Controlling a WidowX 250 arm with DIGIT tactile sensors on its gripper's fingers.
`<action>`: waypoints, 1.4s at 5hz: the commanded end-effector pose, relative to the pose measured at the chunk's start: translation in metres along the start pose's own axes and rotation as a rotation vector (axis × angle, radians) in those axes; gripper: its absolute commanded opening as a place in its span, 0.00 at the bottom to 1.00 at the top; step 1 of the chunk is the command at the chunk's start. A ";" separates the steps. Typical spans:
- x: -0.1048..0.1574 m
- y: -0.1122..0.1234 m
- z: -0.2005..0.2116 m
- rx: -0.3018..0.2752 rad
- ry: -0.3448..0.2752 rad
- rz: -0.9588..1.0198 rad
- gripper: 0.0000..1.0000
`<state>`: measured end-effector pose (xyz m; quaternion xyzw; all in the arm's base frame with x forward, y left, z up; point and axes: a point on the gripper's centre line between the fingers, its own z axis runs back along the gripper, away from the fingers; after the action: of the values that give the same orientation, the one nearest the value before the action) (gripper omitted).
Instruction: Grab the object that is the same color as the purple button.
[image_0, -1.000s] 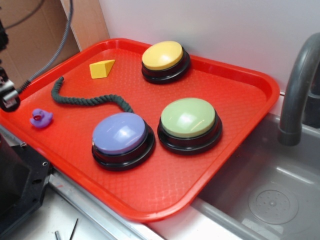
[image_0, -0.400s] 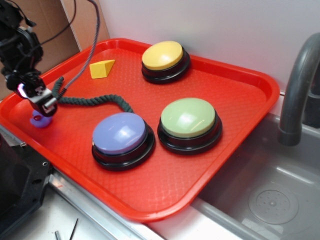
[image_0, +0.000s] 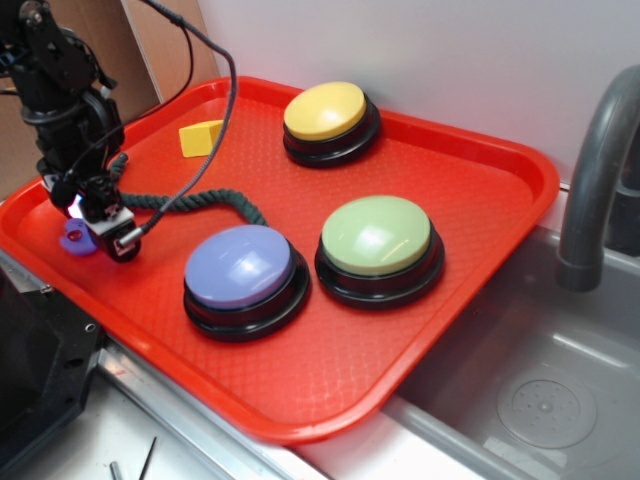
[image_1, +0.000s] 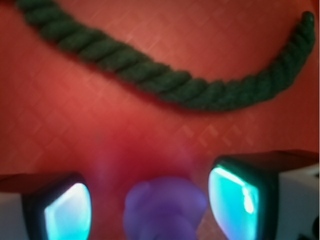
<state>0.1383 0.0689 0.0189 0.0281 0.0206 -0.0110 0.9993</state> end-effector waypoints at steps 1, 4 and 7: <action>-0.014 0.007 0.000 -0.017 -0.042 0.089 1.00; -0.014 -0.002 -0.004 -0.015 0.019 0.064 0.93; -0.014 -0.007 0.002 -0.028 0.023 0.058 0.00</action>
<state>0.1218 0.0574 0.0166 0.0103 0.0449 0.0210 0.9987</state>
